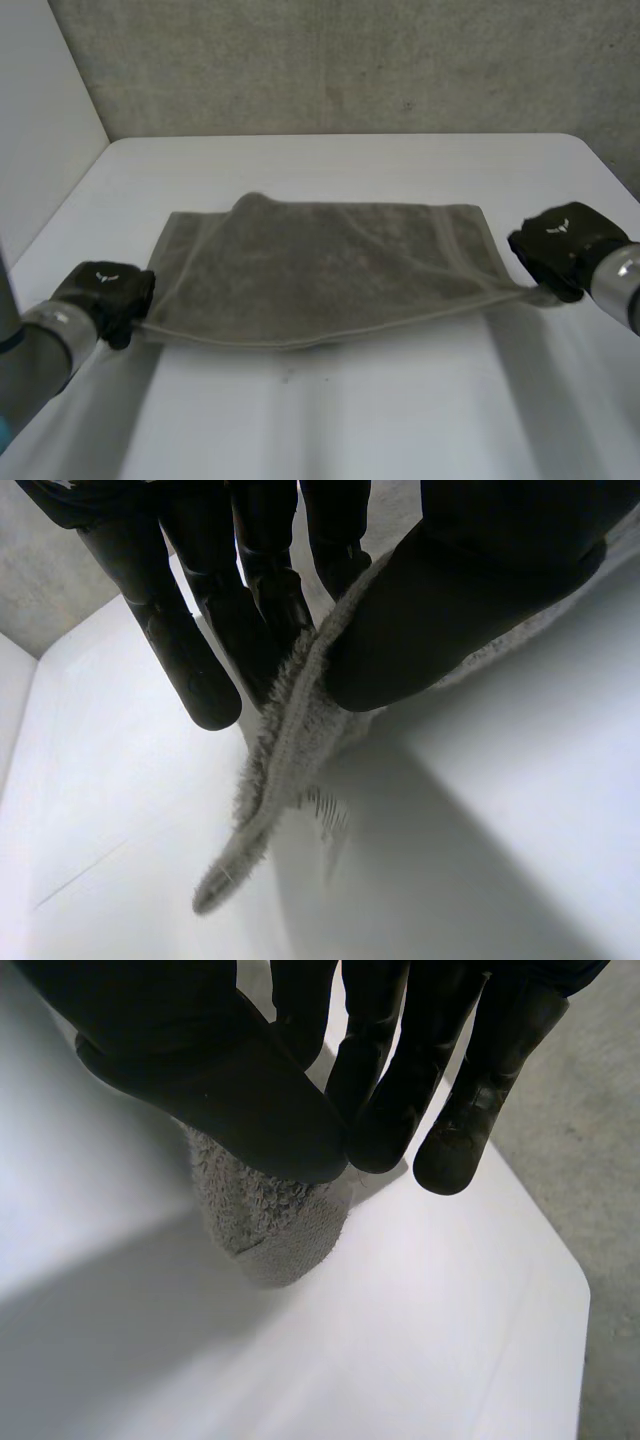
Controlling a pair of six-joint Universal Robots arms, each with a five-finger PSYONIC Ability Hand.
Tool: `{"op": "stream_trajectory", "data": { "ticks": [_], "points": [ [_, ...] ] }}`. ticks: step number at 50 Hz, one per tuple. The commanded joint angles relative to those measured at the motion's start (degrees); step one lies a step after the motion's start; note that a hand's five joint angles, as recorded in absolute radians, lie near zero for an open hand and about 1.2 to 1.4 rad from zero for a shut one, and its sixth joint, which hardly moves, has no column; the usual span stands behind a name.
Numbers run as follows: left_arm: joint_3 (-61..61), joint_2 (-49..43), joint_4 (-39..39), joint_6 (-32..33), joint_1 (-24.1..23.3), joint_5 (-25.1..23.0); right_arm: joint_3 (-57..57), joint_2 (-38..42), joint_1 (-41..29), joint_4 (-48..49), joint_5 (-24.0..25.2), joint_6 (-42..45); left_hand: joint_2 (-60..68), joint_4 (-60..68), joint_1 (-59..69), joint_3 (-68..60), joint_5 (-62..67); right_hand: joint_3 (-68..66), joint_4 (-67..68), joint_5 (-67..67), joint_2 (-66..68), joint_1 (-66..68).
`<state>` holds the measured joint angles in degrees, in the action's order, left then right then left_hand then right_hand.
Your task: Fold the towel.
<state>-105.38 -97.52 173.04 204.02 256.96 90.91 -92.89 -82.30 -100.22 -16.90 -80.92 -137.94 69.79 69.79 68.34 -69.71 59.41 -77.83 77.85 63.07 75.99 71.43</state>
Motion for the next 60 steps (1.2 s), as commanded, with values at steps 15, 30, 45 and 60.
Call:
{"op": "stream_trajectory", "data": {
  "ticks": [15, 30, 45, 60],
  "points": [
    [-8.54, 12.39, 0.35, 15.0, 1.88, -4.41, -4.32, -9.2, 4.51, -5.16, 1.9, 9.97, 10.21, 10.21, 11.66, -10.29, 10.59, -2.17, 2.15, 6.93, 4.01, 8.57],
    [16.22, -18.38, 10.12, 14.39, -2.59, -3.72, 9.54, 21.45, -2.25, 18.11, -5.73, 1.01, 10.21, 10.21, 11.66, -10.29, 10.59, -2.17, 2.15, 6.93, 4.01, 8.57],
    [43.4, -41.16, 9.77, 8.6, -4.27, 1.46, 23.79, 35.62, -3.92, 30.95, -7.94, -1.19, 10.21, 10.21, 11.66, -10.29, 10.59, -2.17, 2.15, 6.93, 4.01, 8.57],
    [52.82, -47.15, 7.58, 6.48, -5.5, 2.7, 29.52, 41.61, -4.19, 33.06, -8.29, -1.98, -59.79, -59.79, -58.34, 59.71, -59.41, 67.83, -67.85, -63.07, -65.99, -61.43]
  ]
}}
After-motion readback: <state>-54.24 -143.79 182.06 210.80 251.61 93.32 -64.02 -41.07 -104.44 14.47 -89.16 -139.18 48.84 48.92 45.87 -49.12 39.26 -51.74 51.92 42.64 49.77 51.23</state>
